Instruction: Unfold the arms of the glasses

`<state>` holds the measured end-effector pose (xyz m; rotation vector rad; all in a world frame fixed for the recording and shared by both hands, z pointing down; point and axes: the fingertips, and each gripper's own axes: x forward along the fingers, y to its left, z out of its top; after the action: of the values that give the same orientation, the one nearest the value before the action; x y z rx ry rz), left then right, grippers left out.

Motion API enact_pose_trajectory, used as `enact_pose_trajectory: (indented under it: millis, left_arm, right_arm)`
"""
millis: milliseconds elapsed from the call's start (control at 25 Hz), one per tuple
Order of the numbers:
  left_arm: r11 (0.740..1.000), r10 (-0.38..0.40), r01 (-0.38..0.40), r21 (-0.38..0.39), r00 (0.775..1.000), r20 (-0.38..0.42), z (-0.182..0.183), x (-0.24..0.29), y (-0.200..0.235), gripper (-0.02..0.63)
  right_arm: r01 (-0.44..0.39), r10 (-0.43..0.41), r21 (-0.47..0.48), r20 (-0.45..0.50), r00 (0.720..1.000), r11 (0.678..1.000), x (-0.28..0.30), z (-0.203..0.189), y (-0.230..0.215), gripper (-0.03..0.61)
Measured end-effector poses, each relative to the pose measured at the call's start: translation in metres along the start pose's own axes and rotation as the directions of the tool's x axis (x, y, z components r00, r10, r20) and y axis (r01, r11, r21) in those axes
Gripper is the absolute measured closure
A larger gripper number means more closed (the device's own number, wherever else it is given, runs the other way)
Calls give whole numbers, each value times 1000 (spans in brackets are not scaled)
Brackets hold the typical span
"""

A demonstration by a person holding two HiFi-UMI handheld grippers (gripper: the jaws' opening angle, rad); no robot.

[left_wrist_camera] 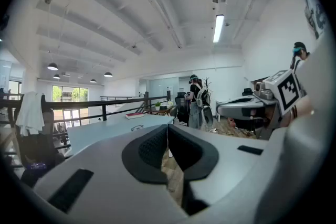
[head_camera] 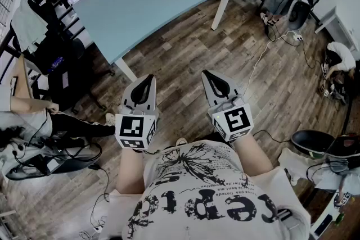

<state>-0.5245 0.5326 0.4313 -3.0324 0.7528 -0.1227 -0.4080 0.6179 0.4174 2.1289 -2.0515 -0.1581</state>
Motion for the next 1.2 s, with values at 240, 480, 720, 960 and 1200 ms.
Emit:
enact_pose_trajectory:
  millis: [240, 480, 720, 960, 1200]
  left_arm:
    - [1000, -14, 14, 5, 1000, -2, 6, 13, -9, 594]
    - [1000, -18, 18, -8, 1000, -9, 2, 25, 0, 594]
    - [999, -28, 27, -30, 999, -29, -8, 44, 1, 594]
    - [998, -26, 23, -53, 998, -57, -22, 98, -3, 594]
    - [998, 33, -40, -55, 991, -129, 95, 240, 37, 594]
  right_arm:
    - [12, -12, -3, -18, 1000, 1000, 0, -3, -14, 572]
    - [33, -32, 39, -16, 999, 999, 11, -6, -21, 571]
    - [65, -62, 62, -45, 997, 996, 22, -19, -43, 569]
    - [47, -42, 64, -79, 996, 997, 48, -46, -88, 569]
    - [-19, 30, 113, -99, 995, 993, 157, 35, -223, 569]
